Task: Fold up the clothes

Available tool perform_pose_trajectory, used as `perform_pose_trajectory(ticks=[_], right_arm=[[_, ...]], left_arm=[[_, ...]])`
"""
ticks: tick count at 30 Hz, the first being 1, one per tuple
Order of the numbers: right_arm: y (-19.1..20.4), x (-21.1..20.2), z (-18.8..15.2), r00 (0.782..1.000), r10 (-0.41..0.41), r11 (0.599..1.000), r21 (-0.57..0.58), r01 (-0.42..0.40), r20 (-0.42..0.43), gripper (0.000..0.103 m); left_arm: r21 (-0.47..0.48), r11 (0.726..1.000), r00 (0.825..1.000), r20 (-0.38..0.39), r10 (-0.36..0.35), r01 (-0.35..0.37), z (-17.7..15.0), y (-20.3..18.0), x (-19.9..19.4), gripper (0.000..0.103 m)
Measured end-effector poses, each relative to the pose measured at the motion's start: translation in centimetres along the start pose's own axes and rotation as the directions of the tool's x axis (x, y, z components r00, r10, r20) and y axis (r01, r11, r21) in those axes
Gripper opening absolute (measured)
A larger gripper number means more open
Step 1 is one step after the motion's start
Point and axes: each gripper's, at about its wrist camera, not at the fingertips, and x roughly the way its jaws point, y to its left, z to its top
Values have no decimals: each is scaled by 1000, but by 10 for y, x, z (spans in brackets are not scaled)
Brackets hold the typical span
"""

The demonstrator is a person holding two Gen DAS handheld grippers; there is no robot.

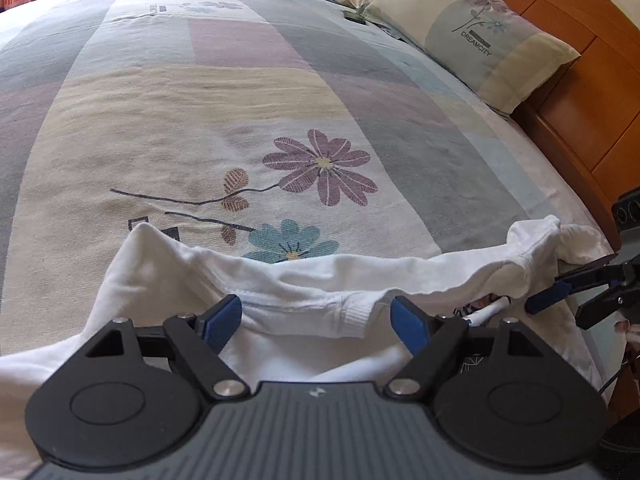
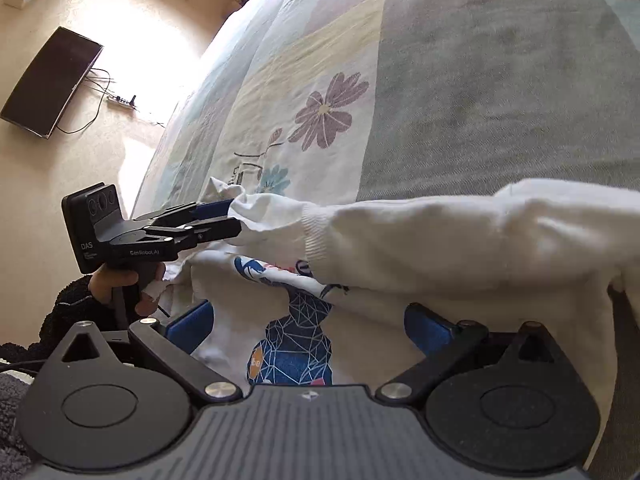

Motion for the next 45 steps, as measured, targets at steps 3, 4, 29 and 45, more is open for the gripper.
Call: perform_pose_trajectory(ticks=[3, 4, 29, 45], right_arm=[[14, -12, -3, 1000, -3, 999, -53, 4, 13, 103], [20, -16, -4, 1000, -2, 997, -74, 4, 19, 103], [32, -21, -8, 982, -175, 756, -628, 183, 75, 103], [60, -6, -57, 929, -335, 298, -918, 262, 156, 86]], left_arm=[[-24, 1000, 999, 43, 20, -19, -3, -8, -13, 81], [-34, 999, 998, 56, 25, -24, -4, -11, -16, 81], [-203, 965, 972, 130, 196, -167, -82, -101, -85, 81], [-235, 956, 972, 112, 207, -176, -104, -131, -70, 82]])
